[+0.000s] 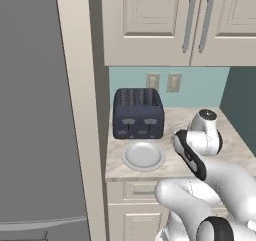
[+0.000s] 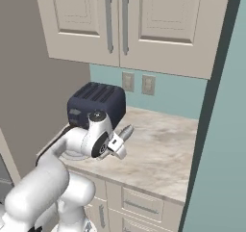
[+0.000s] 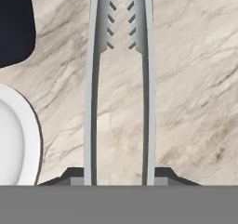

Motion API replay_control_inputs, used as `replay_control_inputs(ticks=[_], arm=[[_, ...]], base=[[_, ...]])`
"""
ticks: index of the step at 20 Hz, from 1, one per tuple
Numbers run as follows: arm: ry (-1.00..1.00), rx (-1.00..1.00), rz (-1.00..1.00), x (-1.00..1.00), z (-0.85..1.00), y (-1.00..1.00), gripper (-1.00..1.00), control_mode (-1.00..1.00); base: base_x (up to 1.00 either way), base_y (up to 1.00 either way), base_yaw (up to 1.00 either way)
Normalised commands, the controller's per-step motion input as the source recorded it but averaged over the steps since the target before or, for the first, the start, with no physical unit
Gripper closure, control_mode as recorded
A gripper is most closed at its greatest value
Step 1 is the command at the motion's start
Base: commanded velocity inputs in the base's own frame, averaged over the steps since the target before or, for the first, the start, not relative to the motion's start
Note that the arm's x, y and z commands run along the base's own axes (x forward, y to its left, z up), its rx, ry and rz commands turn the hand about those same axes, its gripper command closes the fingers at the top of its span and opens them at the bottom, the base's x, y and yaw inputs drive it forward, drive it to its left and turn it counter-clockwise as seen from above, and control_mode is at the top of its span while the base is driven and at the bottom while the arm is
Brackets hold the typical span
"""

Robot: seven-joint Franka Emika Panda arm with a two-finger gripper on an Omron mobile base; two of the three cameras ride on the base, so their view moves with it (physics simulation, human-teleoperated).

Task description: Pick up the tongs from the counter and place them near the plate next to the oven.

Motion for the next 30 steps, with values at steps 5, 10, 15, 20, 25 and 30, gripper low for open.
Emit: replay_control_inputs(ticks=[5,10,15,20,25,30], arm=[[0.00,-0.08,0.00,0.00,-0.54,0.30,1.00,-1.00],[0.00,-0.10,0.00,0.00,-0.72,0.19,1.00,-1.00],[-0.03,-0.08,0.01,0.00,-0.80,0.18,1.00,-1.00],[-0.06,-0.01,0.01,-0.08,-0.71,0.01,1.00,-1.00],[-0.11,0.00,0.00,-0.20,-0.50,0.00,-1.00,-1.00],[-0.19,0.02,0.00,-0.29,-0.30,0.00,-1.00,-1.00]], base=[[0.00,0.00,0.00],[0.00,0.00,0.00],[0.00,0.00,0.00],[0.00,0.00,0.00],[0.00,0.00,0.00],[0.00,0.00,0.00]])
